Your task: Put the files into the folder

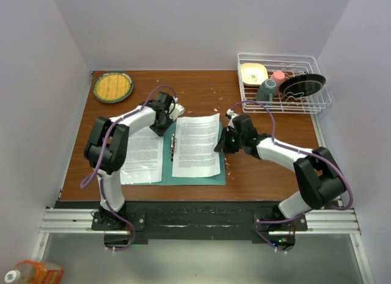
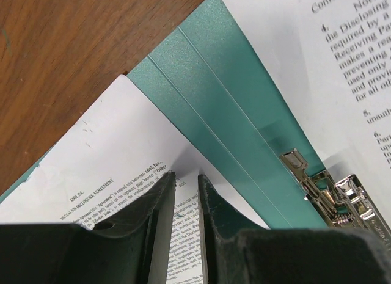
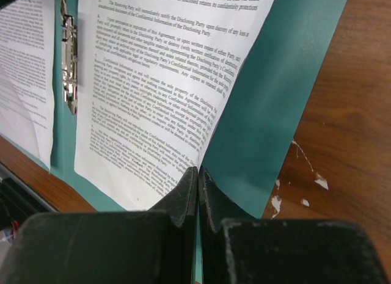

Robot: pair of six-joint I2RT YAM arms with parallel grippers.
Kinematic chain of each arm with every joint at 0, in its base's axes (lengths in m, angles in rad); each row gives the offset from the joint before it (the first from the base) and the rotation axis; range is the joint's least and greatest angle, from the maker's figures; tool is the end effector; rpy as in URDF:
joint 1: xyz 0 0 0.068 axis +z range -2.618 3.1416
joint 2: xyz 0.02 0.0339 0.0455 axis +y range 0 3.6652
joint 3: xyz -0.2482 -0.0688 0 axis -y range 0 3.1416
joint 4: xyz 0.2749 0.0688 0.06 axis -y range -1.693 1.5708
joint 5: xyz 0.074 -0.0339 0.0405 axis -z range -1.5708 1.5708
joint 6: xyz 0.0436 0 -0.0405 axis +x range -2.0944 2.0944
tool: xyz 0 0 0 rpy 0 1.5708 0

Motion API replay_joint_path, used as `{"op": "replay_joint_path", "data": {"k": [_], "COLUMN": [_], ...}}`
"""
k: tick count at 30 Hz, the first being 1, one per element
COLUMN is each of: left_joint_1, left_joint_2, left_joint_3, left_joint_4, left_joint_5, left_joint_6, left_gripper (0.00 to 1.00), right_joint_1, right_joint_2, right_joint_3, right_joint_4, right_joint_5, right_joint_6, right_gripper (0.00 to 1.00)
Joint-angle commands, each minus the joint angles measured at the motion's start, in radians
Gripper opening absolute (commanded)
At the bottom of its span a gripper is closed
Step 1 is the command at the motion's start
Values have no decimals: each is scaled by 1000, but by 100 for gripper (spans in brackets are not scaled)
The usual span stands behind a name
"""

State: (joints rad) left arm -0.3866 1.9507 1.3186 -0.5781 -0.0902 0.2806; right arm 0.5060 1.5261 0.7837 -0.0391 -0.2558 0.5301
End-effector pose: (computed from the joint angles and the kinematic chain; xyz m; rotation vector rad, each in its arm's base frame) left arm 0.3819 -0.1512 0.1201 0.8872 2.6297 0.0983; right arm 0.2872 0.1718 0.1380 -0.1023 2.4651 0.7834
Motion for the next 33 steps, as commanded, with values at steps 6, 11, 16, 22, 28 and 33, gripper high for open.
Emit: {"op": "replay_joint_path", "data": {"k": [6,11,16,22,28,33], "left_joint_1": [-5,-5,-8,-6,-6,-5], "left_joint_2": [14,17,8,-3,-15,-21], "left_joint_3": [-62,-52,-45,-62,-75,-82], "left_joint_4": [-14,-17,-23,-19,-16,-17], "left_joint_5": [6,12,21,23,27,26], "left_joint_6": [5,3,-3,-1,-4,0], "left_gripper": [27,26,26,26,25,25], "right_joint_1": [9,12,23,57,106,108], "right_joint_2": [-86,-92,-77,-81,-101,-110], "right_joint_3": [-63,-69,-61,-89,-106,-100], "right_joint_4": [-91,-94,-79,-39,-13,-39], "right_joint_5": [6,13,23,64,161,216], "right_joint_6": [-22,-10,10,62,140,131], "right_gripper": [0,0,0,0,0,0]}}
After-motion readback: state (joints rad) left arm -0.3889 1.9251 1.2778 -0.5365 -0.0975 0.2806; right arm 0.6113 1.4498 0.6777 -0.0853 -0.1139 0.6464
